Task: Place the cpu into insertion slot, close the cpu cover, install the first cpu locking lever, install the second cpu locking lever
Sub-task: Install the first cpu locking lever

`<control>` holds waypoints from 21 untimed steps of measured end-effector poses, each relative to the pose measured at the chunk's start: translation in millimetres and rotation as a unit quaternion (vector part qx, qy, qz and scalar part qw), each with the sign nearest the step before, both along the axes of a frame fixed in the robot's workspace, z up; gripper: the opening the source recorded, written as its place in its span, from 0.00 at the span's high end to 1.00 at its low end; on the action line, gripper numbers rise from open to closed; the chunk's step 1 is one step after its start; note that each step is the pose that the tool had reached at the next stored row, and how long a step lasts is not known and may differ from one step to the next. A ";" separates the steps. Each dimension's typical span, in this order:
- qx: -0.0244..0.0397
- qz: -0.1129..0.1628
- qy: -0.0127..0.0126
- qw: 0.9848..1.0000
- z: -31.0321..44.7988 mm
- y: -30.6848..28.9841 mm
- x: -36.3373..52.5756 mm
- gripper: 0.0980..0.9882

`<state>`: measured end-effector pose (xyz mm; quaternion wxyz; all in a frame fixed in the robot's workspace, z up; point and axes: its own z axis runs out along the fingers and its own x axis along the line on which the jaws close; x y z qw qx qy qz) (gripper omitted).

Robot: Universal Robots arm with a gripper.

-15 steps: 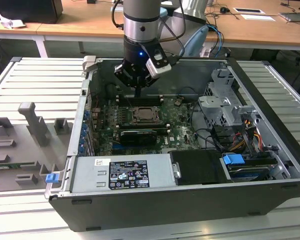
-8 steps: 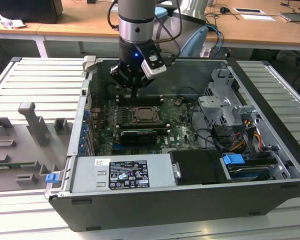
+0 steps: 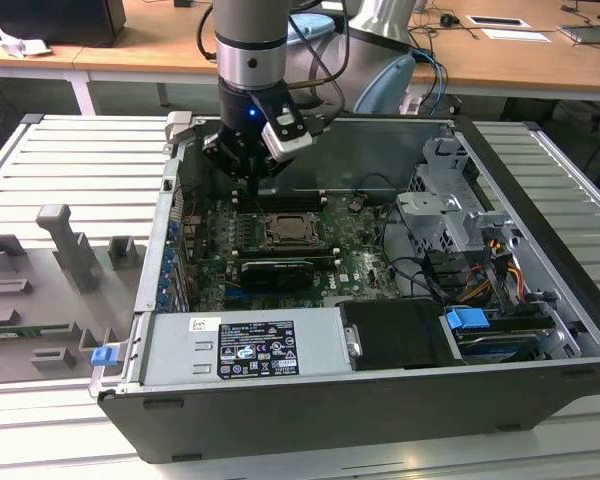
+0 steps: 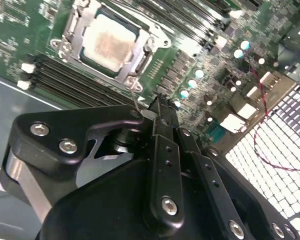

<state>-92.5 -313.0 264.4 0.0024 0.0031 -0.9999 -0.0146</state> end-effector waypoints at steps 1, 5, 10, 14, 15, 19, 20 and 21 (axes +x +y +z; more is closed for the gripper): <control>0.000 0.000 0.000 1.000 -0.3 0.0 -1.1 0.99; 0.001 0.000 -0.001 1.000 -1.0 0.0 -7.5 0.99; 0.000 0.000 -0.001 1.000 -1.8 0.8 -9.7 0.99; 0.000 0.000 -0.002 1.000 -3.2 3.9 -10.9 0.99; 0.001 0.000 -0.002 1.000 -4.1 4.5 -12.3 0.99; 0.001 0.001 -0.002 1.000 -5.6 6.2 -16.2 0.99; 0.001 0.001 -0.002 1.000 -5.8 6.9 -16.8 0.99; 0.000 0.001 -0.002 1.000 -6.0 8.0 -17.6 0.99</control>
